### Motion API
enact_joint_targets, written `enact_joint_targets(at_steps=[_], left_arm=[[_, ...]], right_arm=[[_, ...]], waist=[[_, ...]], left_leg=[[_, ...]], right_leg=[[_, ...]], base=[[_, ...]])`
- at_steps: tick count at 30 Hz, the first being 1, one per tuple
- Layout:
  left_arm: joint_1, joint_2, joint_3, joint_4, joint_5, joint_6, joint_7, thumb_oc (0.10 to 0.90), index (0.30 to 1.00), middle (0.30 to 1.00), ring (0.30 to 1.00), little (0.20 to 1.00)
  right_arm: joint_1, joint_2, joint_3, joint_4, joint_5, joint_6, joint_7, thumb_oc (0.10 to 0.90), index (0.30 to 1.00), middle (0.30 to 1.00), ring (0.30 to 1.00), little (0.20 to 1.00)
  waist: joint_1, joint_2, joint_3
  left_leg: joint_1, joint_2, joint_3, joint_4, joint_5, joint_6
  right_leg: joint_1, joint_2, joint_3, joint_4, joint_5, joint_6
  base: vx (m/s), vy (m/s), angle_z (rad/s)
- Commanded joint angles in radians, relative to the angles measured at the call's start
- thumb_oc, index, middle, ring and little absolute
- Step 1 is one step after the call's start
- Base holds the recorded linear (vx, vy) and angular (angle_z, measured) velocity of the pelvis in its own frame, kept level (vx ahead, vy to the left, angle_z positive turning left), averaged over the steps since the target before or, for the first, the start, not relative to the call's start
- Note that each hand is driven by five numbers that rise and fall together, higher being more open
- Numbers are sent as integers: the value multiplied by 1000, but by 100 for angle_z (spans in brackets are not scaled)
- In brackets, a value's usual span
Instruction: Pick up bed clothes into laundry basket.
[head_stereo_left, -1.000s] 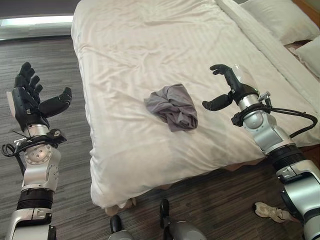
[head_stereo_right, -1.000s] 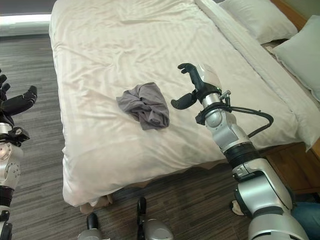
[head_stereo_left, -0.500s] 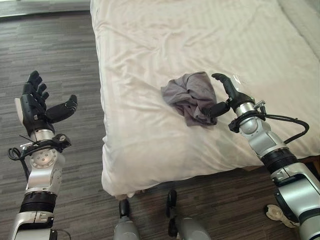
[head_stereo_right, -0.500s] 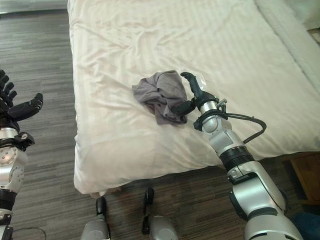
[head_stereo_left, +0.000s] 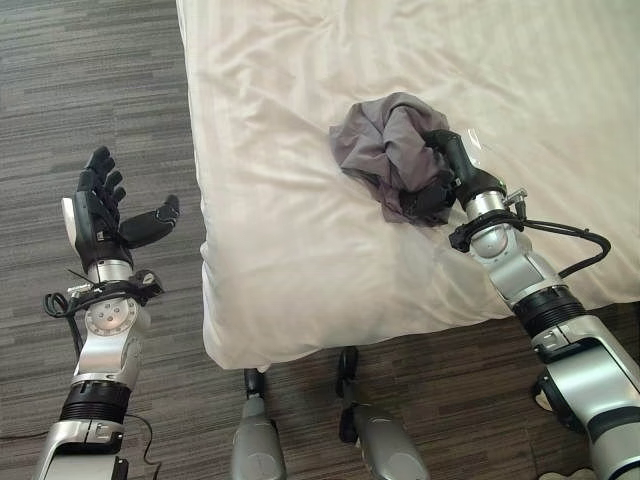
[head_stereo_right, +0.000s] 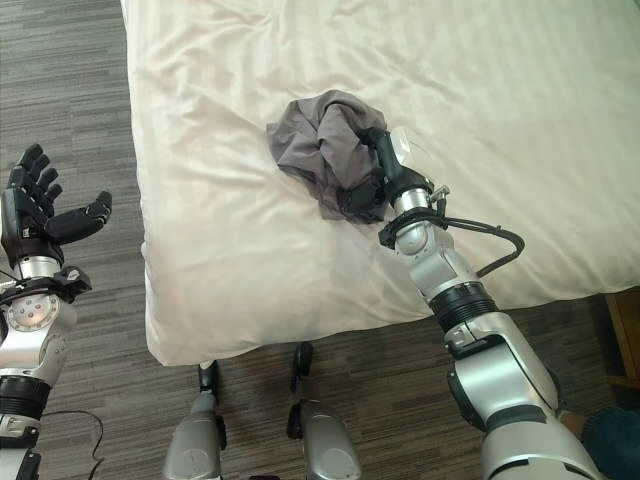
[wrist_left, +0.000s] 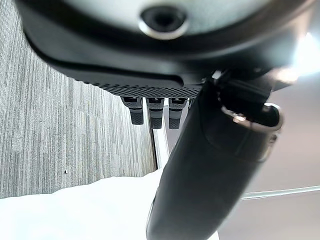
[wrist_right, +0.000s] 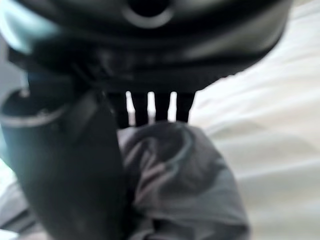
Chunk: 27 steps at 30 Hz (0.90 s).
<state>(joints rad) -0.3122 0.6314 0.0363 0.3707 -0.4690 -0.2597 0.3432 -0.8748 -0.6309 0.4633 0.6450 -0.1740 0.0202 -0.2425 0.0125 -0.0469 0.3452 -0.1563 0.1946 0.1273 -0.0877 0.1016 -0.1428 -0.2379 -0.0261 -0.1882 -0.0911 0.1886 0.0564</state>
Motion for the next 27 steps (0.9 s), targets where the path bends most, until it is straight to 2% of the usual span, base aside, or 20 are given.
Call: enact_joint_targets(at_steps=[1, 2, 4, 5, 6, 7, 9, 11, 12, 14, 15, 18, 23, 24, 25, 26, 27], left_arm=[[-89, 45, -2, -101, 23, -123, 7, 800, 900, 900, 900, 900], [-95, 50, -3, -100, 16, -121, 7, 800, 900, 900, 900, 900], [-97, 51, -3, -100, 16, -121, 7, 800, 900, 900, 900, 900], [-104, 66, -1, -95, 17, -111, 14, 800, 900, 900, 900, 900], [-111, 88, 17, -72, 6, -112, 38, 800, 900, 900, 900, 900], [-113, 89, 17, -71, 5, -112, 37, 800, 900, 900, 900, 900], [-141, 104, 23, -46, -17, -117, 51, 800, 900, 900, 900, 900], [-192, 121, 13, -3, -44, -128, 71, 800, 900, 900, 900, 900], [-217, 138, 11, 10, -62, -131, 73, 800, 900, 900, 900, 900], [-241, 152, 12, 18, -80, -135, 81, 800, 900, 900, 900, 900], [-230, 163, 18, 20, -79, -127, 80, 800, 900, 900, 900, 900], [-223, 174, 24, 31, -79, -119, 73, 800, 900, 900, 900, 900], [-196, 172, 46, -60, -44, -112, 65, 800, 900, 900, 900, 900], [-194, 171, 46, -64, -41, -110, 67, 800, 900, 900, 900, 900], [-222, 165, 32, -140, -21, -119, 66, 800, 900, 900, 900, 900], [-230, 157, 35, -170, -19, -123, 68, 800, 900, 900, 900, 900], [-236, 145, 27, -191, -10, -117, 72, 800, 900, 900, 900, 900]], right_arm=[[-99, 8, 35, 1, -8, -22, -14, 400, 300, 300, 300, 300], [-108, -17, 26, -2, 1, -21, -18, 400, 300, 300, 300, 300], [-109, -18, 25, -3, 1, -20, -18, 400, 300, 300, 300, 300], [-121, -35, 2, -15, 18, -21, -35, 400, 300, 300, 300, 300], [-165, -48, -11, -25, 56, -25, -66, 400, 300, 300, 300, 300], [-167, -48, -12, -25, 57, -25, -66, 400, 300, 300, 300, 300], [-220, -47, -17, -38, 93, -33, -88, 400, 300, 300, 300, 300], [-275, -57, -21, -27, 134, -45, -106, 400, 300, 300, 300, 300], [-295, -77, -27, -23, 153, -45, -106, 400, 300, 300, 300, 300], [-305, -141, -48, -35, 156, -44, -113, 400, 300, 300, 300, 300], [-296, -160, -51, -41, 156, -37, -111, 400, 300, 300, 300, 300], [-252, -233, -104, -69, 146, -32, -131, 400, 300, 300, 300, 300], [-78, -257, -219, -149, 102, -15, -127, 400, 300, 300, 300, 300], [-71, -256, -225, -153, 100, -14, -127, 400, 300, 300, 300, 300], [-12, -264, -266, -192, 75, -10, -132, 400, 300, 300, 300, 300], [14, -267, -293, -221, 59, -5, -138, 400, 300, 300, 300, 300], [59, -251, -329, -268, 41, 0, -149, 400, 300, 300, 300, 300]], waist=[[6, -18, -49], [-3, -21, -62], [-1, -22, -59], [-12, -34, -78], [2, -63, -92], [2, -65, -90], [24, -83, -105], [30, -92, -136], [19, -90, -162], [-19, -83, -206], [-24, -85, -218], [-71, -93, -251], [-123, -107, -269], [-120, -113, -267], [-144, -124, -267], [-157, -132, -262], [-164, -133, -259]], left_leg=[[47, 17, 83, 0, 6, -16], [92, 16, 96, 0, -17, -12], [90, 15, 97, 0, -11, -11], [135, 8, 98, 11, -33, -4], [149, -12, -10, 97, -99, -9], [143, -13, -10, 102, -97, -8], [150, -31, -167, 163, -146, -10], [186, -43, -281, 143, -172, -9], [216, -39, -294, 111, -188, -3], [261, -24, -255, 66, -183, 3], [271, -32, -243, 49, -167, 8], [323, -61, -205, 6, -170, 29], [361, -109, -141, 0, -201, 68], [358, -113, -139, 0, -190, 67], [368, -126, -120, 0, -204, 74], [363, -133, -115, 0, -189, 74], [362, -134, -107, 0, -187, 79]], right_leg=[[108, -73, 6, 4, -149, 85], [144, -78, 13, 4, -162, 86], [142, -78, 14, 4, -157, 85], [176, -77, 36, 4, -162, 85], [197, -68, 97, 4, -168, 76], [194, -69, 97, 4, -163, 75], [208, -63, 150, 4, -158, 72], [210, -60, 188, 13, -148, 77], [215, -60, 188, 12, -158, 82], [220, -83, 180, 18, -149, 97], [217, -92, 179, 24, -136, 101], [215, -112, 202, 47, -116, 125], [194, -140, 221, 95, -90, 171], [188, -143, 226, 99, -80, 170], [184, -151, 239, 105, -58, 190], [174, -156, 246, 115, -30, 194], [166, -152, 251, 124, -31, 195]], base=[[62, 72, -1], [39, 56, -1], [24, 43, -3], [88, 96, -15], [72, 96, -23], [43, 63, -30], [-34, 52, -68], [-42, 117, -80], [25, 194, -75], [-62, 271, -58], [-142, 311, -23], [-134, 254, -26], [-140, 219, -43], [-152, 198, -45], [-213, 137, -48], [-245, 189, -50], [-234, 138, -21]])
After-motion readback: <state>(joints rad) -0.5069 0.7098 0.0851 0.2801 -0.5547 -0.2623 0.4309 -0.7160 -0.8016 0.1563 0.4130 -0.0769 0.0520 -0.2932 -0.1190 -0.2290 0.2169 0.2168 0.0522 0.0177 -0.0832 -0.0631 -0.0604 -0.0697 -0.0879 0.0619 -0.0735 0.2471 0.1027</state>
